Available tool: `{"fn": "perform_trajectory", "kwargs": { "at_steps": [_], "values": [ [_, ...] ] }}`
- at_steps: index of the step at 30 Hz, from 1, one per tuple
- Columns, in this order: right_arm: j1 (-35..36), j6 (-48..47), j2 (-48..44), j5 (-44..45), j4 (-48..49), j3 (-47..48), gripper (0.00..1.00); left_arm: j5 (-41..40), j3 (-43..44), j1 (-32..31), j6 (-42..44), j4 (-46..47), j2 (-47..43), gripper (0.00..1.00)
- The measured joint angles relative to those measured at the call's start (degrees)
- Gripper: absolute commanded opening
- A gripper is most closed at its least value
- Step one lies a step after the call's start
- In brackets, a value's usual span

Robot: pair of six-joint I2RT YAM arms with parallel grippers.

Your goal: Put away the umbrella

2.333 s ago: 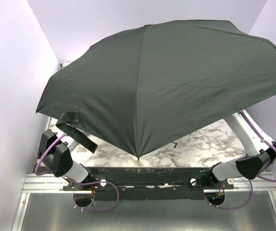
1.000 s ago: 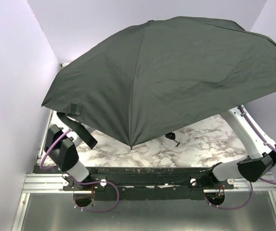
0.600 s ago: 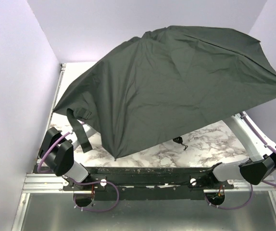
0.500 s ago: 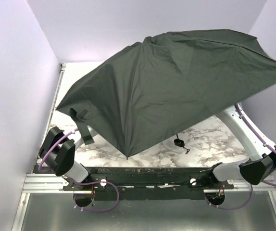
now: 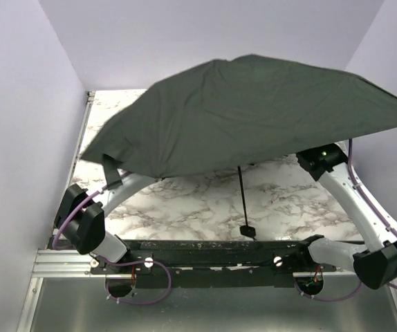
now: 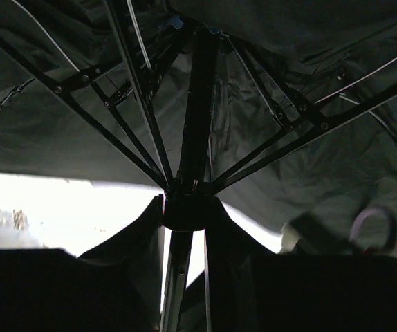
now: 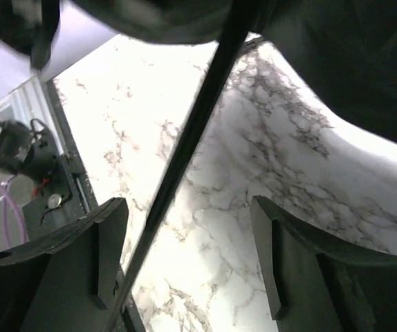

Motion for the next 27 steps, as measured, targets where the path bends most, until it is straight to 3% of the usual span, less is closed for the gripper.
{"fn": "perform_trajectory", "kwargs": {
  "at_steps": [8, 12, 14, 15, 17, 18, 23, 27],
  "values": [
    [-1.2, 3.2, -6.1, -12.2, 2.7, -10.3, 0.84, -2.1, 13.1, 2.7, 5.0, -5.0, -0.7, 0.0],
    [-1.2, 7.1, -6.4, -16.0, 5.4, -14.9, 0.8, -5.3, 17.3, 3.4, 7.3, -4.9, -0.3, 0.0],
    [-1.2, 8.8, -6.2, -16.5, 6.4, -16.0, 0.63, -6.6, 19.9, 3.7, 8.3, -4.9, 0.7, 0.0],
    [-1.2, 9.3, -6.2, -16.5, 6.8, -16.1, 0.49, -7.2, 21.4, 4.0, 8.7, -5.2, 1.2, 0.0],
    [-1.4, 9.9, -6.3, -16.4, 7.6, -16.2, 0.11, -7.9, 23.7, 4.5, 9.5, -5.8, 2.0, 0.0],
    [-1.6, 10.0, -6.6, -16.3, 8.0, -16.2, 0.01, -8.0, 24.5, 4.8, 9.9, -6.1, 2.1, 0.0],
    [-3.3, 10.5, -7.9, -15.2, 7.9, -15.2, 0.0, -6.3, 25.9, 6.5, 11.2, -8.8, 1.6, 0.0],
    [-3.8, 9.3, -4.2, -15.8, 4.0, -9.7, 0.0, -1.9, 21.7, 7.7, 10.6, -8.9, -1.3, 0.0]
  ]
}}
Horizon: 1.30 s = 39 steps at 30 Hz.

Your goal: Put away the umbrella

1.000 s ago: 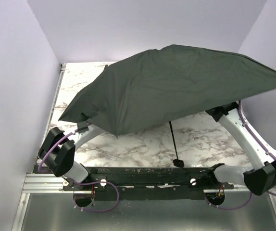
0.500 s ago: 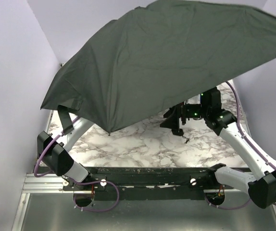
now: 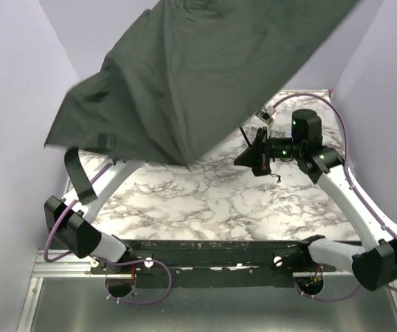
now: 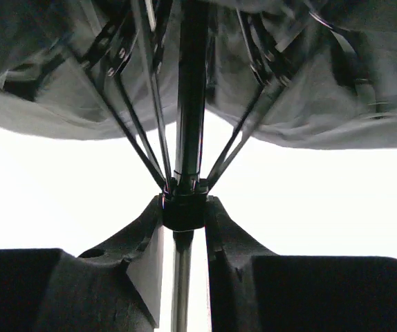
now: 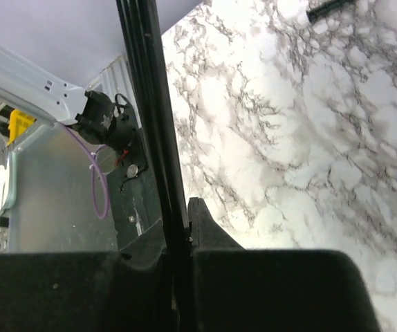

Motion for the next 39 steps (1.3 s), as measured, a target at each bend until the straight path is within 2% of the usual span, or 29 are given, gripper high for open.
{"fn": "perform_trajectory", "kwargs": {
  "at_steps": [4, 8, 9, 15, 16, 18, 20, 22, 24, 29, 35, 39],
  "values": [
    [0.2, -1.5, 8.0, -1.7, -0.1, 10.1, 0.0, 3.0, -8.8, -3.0, -0.7, 3.1, -3.7, 0.0],
    [0.5, 2.4, 11.9, -1.6, 1.7, 17.5, 0.0, 7.7, -21.5, -12.7, -3.1, 6.6, -4.2, 0.0],
    [0.4, 3.5, 12.1, -2.1, -0.1, 17.7, 0.0, 4.6, -25.4, -15.4, -4.9, 10.3, -3.6, 0.0],
    [0.2, 6.9, 12.3, -2.2, -2.2, 15.0, 0.0, -1.4, -30.7, -17.6, -8.6, 17.1, -2.5, 0.0],
    [0.1, 7.3, 11.5, -2.1, -2.1, 13.8, 0.0, -2.0, -31.5, -18.1, -9.1, 18.1, -2.3, 0.06],
    [-0.2, 7.5, 9.7, -2.1, -2.1, 11.3, 0.0, -2.2, -32.7, -18.9, -9.7, 19.3, -2.1, 0.36],
    [-0.6, 7.3, 8.3, -2.1, -2.2, 9.4, 0.0, -2.2, -33.8, -19.8, -10.0, 20.0, -2.1, 0.57],
    [-2.2, 6.7, 7.2, -0.8, -2.1, 8.6, 0.0, -1.4, -34.8, -20.1, -9.6, 19.3, -2.6, 0.65],
    [-6.4, 5.7, 6.8, 1.0, -2.2, 8.6, 0.0, 1.2, -36.5, -20.7, -8.1, 18.4, -4.6, 0.68],
    [-13.2, 1.7, 8.3, 7.6, -2.1, 11.5, 0.0, 16.2, -44.0, -25.6, -4.0, 10.8, -14.3, 0.73],
    [-13.7, -8.0, 12.9, 10.1, -8.4, 22.6, 0.0, 32.8, -51.5, -32.0, 5.8, -3.1, -26.5, 0.73],
    [-13.7, -17.5, 17.7, 10.8, -17.7, 34.0, 0.0, 40.5, -50.1, -33.4, 15.6, -20.9, -38.4, 0.87]
  ]
}}
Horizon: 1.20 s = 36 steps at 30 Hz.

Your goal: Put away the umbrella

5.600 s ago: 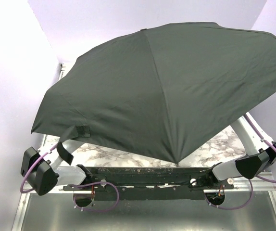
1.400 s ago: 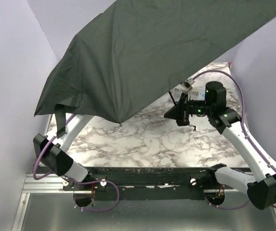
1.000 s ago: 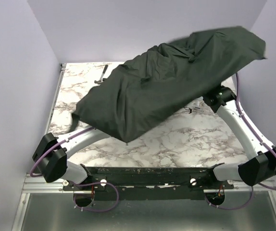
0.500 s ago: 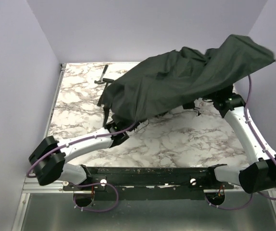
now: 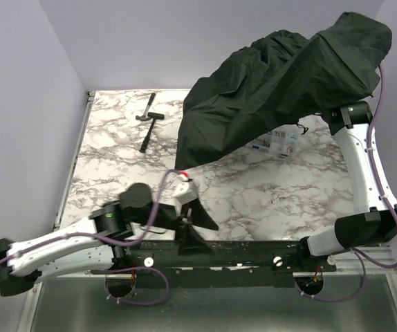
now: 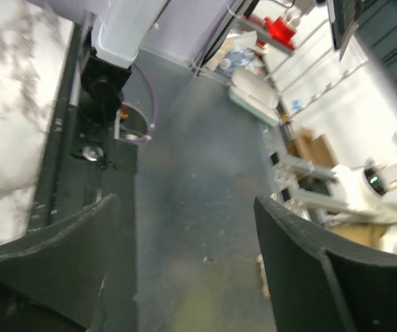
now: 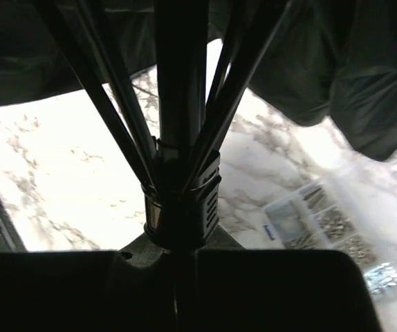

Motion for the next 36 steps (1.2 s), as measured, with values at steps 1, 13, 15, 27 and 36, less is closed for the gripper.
{"fn": "perform_trajectory", "kwargs": {
  "at_steps": [1, 13, 15, 27, 36],
  "values": [
    [0.0, -2.5, 1.1, 0.2, -2.7, 2.9, 0.0, 0.5, 2.5, 0.2, 4.1, -6.8, -3.8, 0.88],
    [0.4, -23.9, 7.3, 1.3, -27.5, 20.2, 0.0, -2.9, 37.6, 16.2, 27.2, -41.9, -12.7, 0.97],
    [0.6, -21.9, 7.6, 2.1, -28.1, 20.2, 0.0, -3.5, 38.2, 20.7, 27.1, -43.3, -11.2, 0.97],
    [0.7, 8.7, 1.3, 4.1, -14.8, 8.8, 0.0, -4.5, 23.6, 44.3, 18.8, -41.6, -6.4, 0.94],
    [0.7, 19.0, -7.4, 4.2, -8.4, 2.4, 0.0, -3.4, 10.7, 50.8, 16.7, -27.0, -8.1, 0.95]
  ]
}}
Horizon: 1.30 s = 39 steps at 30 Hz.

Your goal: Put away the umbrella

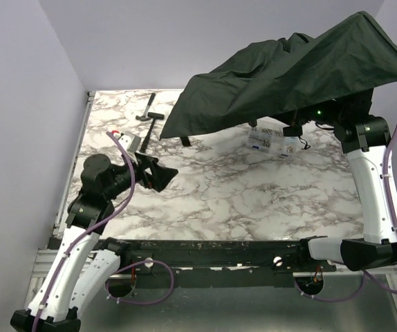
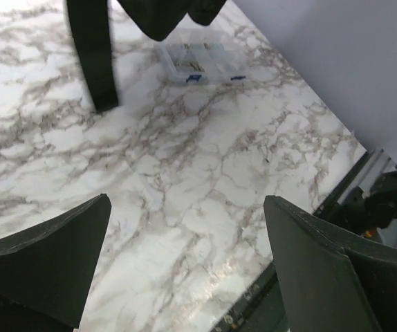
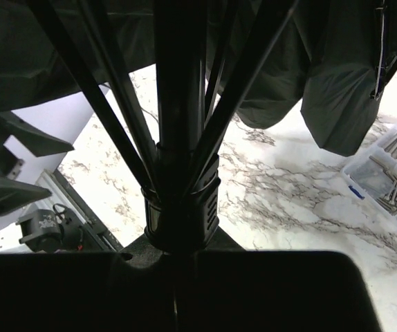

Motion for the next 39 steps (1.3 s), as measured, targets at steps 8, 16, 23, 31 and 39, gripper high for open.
{"fn": "perform_trajectory", "kwargs": {
  "at_steps": [8, 16, 23, 31, 39],
  "values": [
    [0.0, 1.1, -1.7, -1.7, 1.7, -2.2, 0.0, -1.6, -22.0, 0.0, 2.1, 21.9, -16.0, 0.99],
    [-0.1, -25.0, -2.5, -8.4, -9.2, -1.1, 0.0, 3.2, -13.2, 1.5, 1.3, 17.0, -13.0, 0.99],
    [0.0, -51.4, -4.0, -4.8, -20.2, 0.2, 0.0, 10.1, -9.7, 5.4, -5.1, 9.2, -16.6, 0.99],
    [0.0, -60.2, -0.1, -5.7, -23.5, 6.0, 0.0, 12.3, -10.5, 5.6, -5.6, 1.8, -25.3, 0.99],
    [0.0, -77.0, 2.4, -13.5, -26.6, 5.7, 0.0, 11.6, -26.4, 5.6, -18.0, 7.8, -26.5, 0.81]
  ]
}}
